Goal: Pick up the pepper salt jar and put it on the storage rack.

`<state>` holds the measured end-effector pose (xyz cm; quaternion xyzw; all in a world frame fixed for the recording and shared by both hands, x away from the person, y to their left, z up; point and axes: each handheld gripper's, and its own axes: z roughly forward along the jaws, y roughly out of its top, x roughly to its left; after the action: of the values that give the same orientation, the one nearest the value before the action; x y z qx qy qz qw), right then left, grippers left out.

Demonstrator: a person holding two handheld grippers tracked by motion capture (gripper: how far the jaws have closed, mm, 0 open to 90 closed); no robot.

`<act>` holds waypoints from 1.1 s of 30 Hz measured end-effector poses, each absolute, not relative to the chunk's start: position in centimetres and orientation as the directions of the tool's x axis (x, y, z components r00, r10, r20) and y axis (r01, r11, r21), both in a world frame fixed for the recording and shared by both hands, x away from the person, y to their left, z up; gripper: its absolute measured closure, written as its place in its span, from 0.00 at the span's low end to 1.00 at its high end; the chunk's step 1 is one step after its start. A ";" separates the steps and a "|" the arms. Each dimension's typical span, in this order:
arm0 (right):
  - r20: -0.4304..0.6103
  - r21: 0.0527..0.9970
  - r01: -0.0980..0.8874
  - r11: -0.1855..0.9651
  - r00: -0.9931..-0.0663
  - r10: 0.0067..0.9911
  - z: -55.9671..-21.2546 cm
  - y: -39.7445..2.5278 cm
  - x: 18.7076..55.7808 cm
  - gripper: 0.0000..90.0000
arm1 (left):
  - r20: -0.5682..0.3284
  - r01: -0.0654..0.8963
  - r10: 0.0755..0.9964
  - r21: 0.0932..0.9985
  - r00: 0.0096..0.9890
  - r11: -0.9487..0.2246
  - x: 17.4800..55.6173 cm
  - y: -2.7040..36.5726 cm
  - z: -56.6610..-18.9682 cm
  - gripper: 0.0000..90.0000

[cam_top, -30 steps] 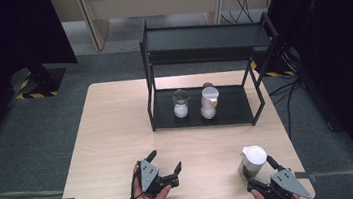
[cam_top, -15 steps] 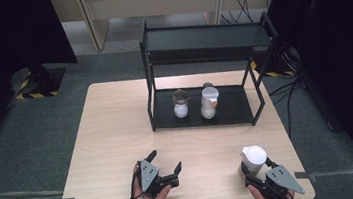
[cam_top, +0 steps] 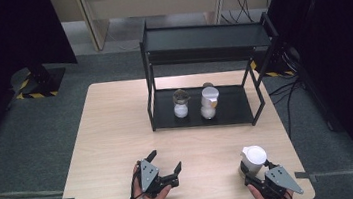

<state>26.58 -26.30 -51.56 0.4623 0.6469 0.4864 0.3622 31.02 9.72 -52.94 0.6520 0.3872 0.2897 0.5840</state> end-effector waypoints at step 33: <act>-0.004 0.988 0.148 0.046 -0.269 0.963 -48.1 -26.3 29.1 0.34 | -0.082 0.170 0.844 0.985 0.531 -0.012 31.0 9.7 -52.9 0.04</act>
<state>29.11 -26.30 -48.05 0.4584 0.6061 0.5168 0.3943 31.05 9.74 -52.95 0.6505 0.3897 0.2877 0.5851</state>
